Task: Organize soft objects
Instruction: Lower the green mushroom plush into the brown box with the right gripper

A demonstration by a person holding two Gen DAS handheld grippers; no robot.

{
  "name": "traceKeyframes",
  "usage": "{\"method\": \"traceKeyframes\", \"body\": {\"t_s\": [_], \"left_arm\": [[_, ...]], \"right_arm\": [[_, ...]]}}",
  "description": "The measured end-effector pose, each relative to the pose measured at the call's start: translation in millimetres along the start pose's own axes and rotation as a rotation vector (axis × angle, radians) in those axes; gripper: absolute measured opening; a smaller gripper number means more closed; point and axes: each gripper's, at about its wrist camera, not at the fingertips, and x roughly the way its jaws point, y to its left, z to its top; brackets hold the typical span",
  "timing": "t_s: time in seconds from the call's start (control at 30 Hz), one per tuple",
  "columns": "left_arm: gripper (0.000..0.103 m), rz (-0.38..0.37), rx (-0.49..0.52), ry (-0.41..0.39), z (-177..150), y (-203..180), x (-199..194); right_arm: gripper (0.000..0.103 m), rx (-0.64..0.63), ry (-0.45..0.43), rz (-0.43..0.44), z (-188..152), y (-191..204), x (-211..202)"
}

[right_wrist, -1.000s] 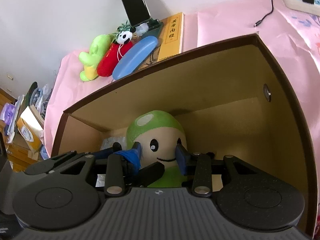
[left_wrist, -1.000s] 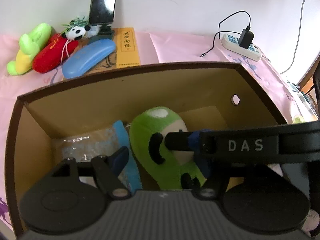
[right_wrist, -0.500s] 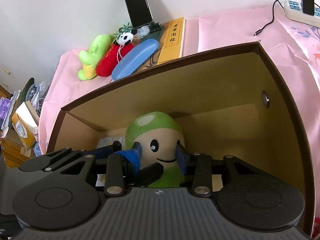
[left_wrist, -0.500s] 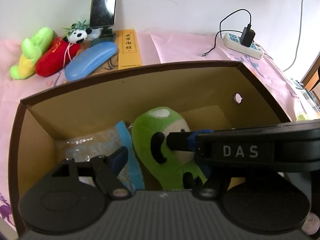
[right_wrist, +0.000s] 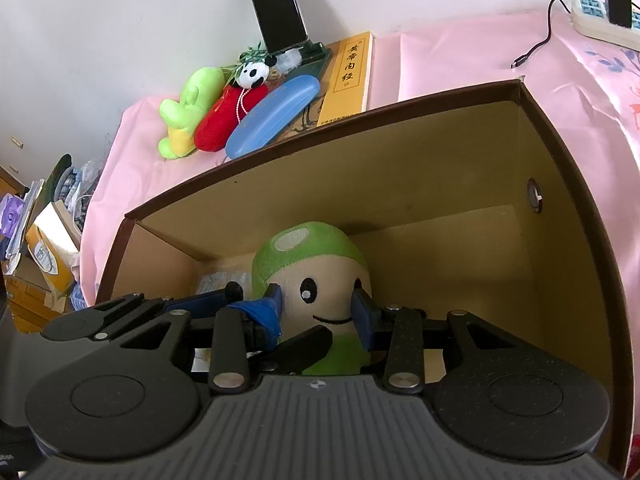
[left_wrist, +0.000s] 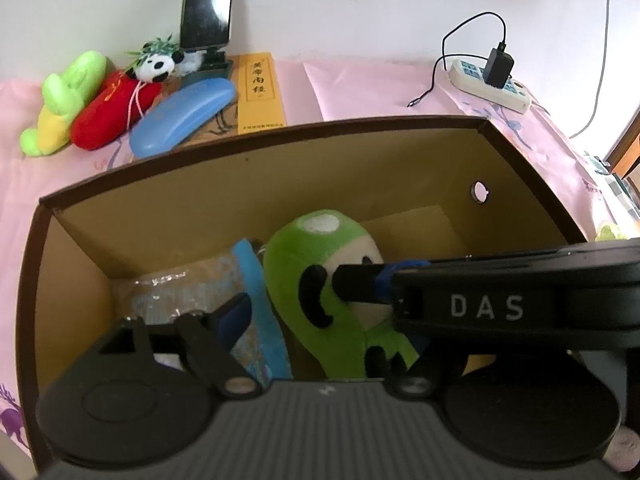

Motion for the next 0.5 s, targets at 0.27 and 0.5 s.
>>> {"method": "traceKeyframes", "body": {"t_s": [0.27, 0.5], "left_arm": [[0.078, -0.006, 0.011, 0.007, -0.1, -1.6, 0.5], [0.078, -0.013, 0.018, -0.001, -0.5, -3.2, -1.0]], "right_arm": [[0.022, -0.008, -0.001, 0.005, -0.8, 0.3, 1.1], [0.022, -0.010, -0.001, 0.007, -1.1, 0.1, 0.6]]}}
